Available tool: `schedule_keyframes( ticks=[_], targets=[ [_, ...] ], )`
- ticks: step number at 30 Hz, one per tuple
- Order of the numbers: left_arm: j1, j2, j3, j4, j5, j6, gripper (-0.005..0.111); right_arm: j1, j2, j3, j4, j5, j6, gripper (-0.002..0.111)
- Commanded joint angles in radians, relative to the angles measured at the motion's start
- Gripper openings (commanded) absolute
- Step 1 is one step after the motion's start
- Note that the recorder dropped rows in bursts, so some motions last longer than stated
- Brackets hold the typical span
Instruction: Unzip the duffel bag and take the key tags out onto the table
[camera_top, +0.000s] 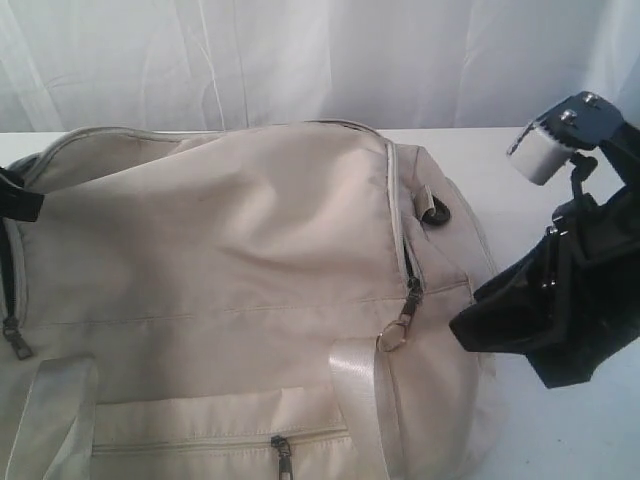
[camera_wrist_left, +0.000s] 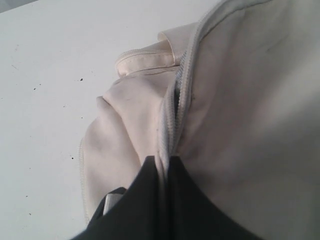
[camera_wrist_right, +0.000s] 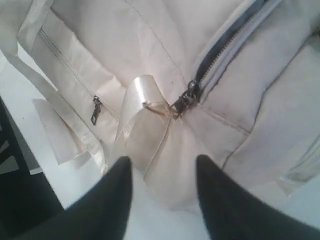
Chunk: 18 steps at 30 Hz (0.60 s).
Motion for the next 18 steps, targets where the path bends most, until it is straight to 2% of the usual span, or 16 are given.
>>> schedule_keyframes(
  ticks=[1, 3, 10, 12, 18],
  targets=[
    [-0.002, -0.015, 0.008, -0.006, 0.03, -0.009, 0.0, 0.003, -0.008, 0.0, 0.042, -0.024, -0.011, 0.072],
    [-0.002, -0.015, 0.008, -0.006, 0.03, -0.009, 0.0, 0.003, -0.008, 0.0, 0.089, -0.111, -0.05, 0.081],
    [-0.002, -0.015, 0.008, -0.006, 0.03, -0.009, 0.0, 0.003, 0.025, -0.002, 0.33, -0.664, -0.095, 0.078],
    [-0.002, -0.015, 0.008, -0.006, 0.03, -0.009, 0.0, 0.003, 0.063, -0.01, 0.41, -0.682, -0.095, 0.074],
    [-0.002, -0.015, 0.008, -0.006, 0.03, -0.009, 0.0, 0.003, 0.212, -0.061, 0.592, -0.586, -0.095, 0.065]
  ],
)
